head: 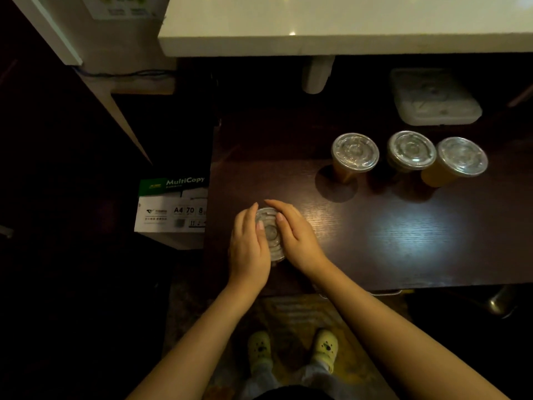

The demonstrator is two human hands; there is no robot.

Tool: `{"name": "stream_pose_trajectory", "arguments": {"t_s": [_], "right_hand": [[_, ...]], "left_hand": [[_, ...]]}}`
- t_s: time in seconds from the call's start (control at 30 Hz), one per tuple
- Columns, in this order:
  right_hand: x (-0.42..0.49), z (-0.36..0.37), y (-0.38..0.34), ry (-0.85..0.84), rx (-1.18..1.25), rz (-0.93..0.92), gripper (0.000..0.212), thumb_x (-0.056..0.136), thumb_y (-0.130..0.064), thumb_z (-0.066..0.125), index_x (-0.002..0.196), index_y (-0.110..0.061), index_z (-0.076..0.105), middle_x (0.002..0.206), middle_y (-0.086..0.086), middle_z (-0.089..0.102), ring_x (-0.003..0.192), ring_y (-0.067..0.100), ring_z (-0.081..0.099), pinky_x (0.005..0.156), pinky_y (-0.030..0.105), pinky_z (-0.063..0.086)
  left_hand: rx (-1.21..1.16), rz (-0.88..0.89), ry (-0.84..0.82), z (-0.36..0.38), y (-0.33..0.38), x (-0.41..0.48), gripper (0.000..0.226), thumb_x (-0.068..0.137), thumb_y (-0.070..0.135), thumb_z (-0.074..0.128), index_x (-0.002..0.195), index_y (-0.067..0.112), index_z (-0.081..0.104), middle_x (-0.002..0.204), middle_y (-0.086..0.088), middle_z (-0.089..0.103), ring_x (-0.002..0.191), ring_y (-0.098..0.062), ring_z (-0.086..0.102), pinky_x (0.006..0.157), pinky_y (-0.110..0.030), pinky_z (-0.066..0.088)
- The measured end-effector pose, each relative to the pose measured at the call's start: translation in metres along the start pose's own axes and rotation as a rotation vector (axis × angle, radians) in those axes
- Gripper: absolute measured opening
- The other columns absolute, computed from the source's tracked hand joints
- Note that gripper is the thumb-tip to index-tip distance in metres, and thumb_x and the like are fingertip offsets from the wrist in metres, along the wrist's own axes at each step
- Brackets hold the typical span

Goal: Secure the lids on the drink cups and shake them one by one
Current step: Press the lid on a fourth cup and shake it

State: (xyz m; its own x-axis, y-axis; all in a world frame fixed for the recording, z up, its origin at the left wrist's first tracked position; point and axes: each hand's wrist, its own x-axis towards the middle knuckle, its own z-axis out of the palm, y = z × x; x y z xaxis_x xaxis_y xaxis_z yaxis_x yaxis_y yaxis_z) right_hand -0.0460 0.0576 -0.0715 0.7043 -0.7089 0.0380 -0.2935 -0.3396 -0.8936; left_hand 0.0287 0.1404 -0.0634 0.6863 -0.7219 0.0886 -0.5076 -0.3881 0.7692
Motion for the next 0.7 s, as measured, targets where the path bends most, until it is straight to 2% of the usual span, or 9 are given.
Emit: {"name": "stream_pose_trajectory", "arguments": {"t_s": [0.2, 0.3, 0.4, 0.5, 0.6, 0.7], "right_hand": [[-0.008, 0.000, -0.009, 0.055, 0.074, 0.105, 0.037, 0.101, -0.019, 0.034, 0.136, -0.016, 0.044, 0.128, -0.005, 0.050, 0.110, -0.005, 0.048, 0.089, 0.000, 0.034], [-0.016, 0.000, -0.011, 0.075, 0.087, 0.154, 0.042, 0.101, -0.026, 0.032, 0.142, -0.018, 0.034, 0.141, -0.003, 0.042, 0.122, -0.001, 0.042, 0.095, 0.003, 0.032], [-0.025, 0.002, -0.014, 0.094, 0.071, 0.191, 0.050, 0.100, -0.035, 0.030, 0.148, -0.021, 0.019, 0.153, -0.004, 0.028, 0.133, -0.001, 0.028, 0.104, 0.011, 0.024], [-0.040, 0.013, -0.017, 0.115, 0.132, 0.224, 0.057, 0.100, -0.036, 0.031, 0.149, -0.022, 0.007, 0.157, -0.006, 0.017, 0.137, -0.003, 0.015, 0.115, 0.022, 0.017], [-0.059, 0.030, -0.018, 0.141, 0.178, 0.219, 0.057, 0.099, -0.035, 0.034, 0.149, -0.027, 0.007, 0.156, -0.010, 0.015, 0.143, 0.005, 0.018, 0.118, 0.038, 0.022], [-0.057, 0.025, -0.022, 0.218, 0.150, 0.276, 0.056, 0.099, -0.037, 0.036, 0.148, -0.024, 0.014, 0.156, -0.005, 0.021, 0.142, 0.009, 0.022, 0.118, 0.036, 0.023]], "left_hand": [[-0.054, 0.062, -0.093, -0.005, -0.007, 0.016, 0.050, 0.097, 0.033, 0.025, 0.142, 0.013, 0.035, 0.141, -0.007, 0.041, 0.127, -0.017, 0.043, 0.103, -0.030, 0.039], [-0.078, 0.078, -0.130, -0.009, -0.011, 0.030, 0.045, 0.100, 0.024, 0.029, 0.145, 0.017, 0.028, 0.142, -0.007, 0.037, 0.132, -0.016, 0.034, 0.106, -0.026, 0.029], [0.026, 0.087, -0.168, -0.012, -0.012, 0.049, 0.043, 0.100, 0.023, 0.031, 0.142, 0.014, 0.033, 0.141, -0.009, 0.040, 0.134, -0.020, 0.027, 0.104, -0.023, 0.019], [0.135, 0.069, -0.159, -0.018, -0.014, 0.074, 0.043, 0.099, 0.024, 0.034, 0.139, 0.009, 0.038, 0.139, -0.014, 0.043, 0.134, -0.027, 0.027, 0.108, -0.031, 0.022], [0.197, 0.026, -0.114, -0.027, -0.016, 0.093, 0.043, 0.100, 0.026, 0.033, 0.137, 0.005, 0.041, 0.138, -0.018, 0.045, 0.132, -0.031, 0.031, 0.107, -0.039, 0.026], [0.138, 0.018, -0.036, -0.034, -0.016, 0.083, 0.040, 0.100, 0.023, 0.033, 0.133, 0.005, 0.047, 0.133, -0.016, 0.052, 0.126, -0.029, 0.041, 0.103, -0.036, 0.032]]}}
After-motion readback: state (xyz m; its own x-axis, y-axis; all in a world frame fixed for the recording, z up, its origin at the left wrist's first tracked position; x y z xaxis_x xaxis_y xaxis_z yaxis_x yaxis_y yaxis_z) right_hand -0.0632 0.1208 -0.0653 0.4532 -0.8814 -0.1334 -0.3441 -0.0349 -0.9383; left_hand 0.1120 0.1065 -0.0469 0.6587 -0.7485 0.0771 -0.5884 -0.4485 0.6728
